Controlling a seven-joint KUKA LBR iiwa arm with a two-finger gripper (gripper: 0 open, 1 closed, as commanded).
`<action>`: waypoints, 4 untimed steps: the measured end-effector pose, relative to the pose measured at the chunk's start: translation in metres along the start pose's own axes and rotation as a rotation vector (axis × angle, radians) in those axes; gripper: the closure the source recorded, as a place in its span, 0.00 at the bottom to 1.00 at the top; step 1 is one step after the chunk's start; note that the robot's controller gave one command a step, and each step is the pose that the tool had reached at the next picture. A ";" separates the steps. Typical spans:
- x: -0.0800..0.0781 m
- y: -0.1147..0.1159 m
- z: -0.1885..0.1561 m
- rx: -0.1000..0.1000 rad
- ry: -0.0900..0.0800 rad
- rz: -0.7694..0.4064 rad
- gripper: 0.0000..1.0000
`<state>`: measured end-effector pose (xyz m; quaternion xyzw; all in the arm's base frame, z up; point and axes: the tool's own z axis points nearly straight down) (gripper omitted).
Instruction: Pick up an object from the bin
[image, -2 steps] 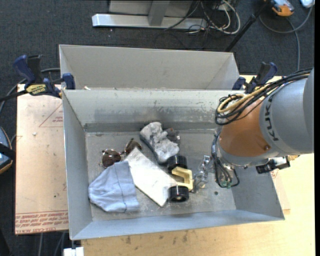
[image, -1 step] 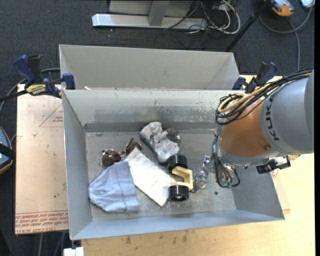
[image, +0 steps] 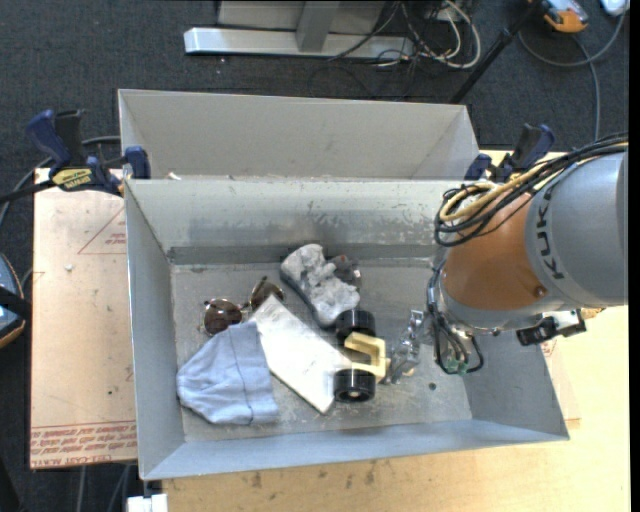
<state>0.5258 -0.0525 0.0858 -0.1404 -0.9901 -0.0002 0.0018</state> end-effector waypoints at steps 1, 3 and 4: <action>0.000 0.000 -0.011 0.000 0.000 0.000 1.00; 0.000 0.000 -0.020 0.000 -0.001 -0.001 1.00; 0.001 0.000 -0.029 0.000 0.002 -0.001 1.00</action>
Offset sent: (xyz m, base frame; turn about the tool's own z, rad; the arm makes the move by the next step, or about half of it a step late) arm -0.0001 -0.0003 0.0240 0.0000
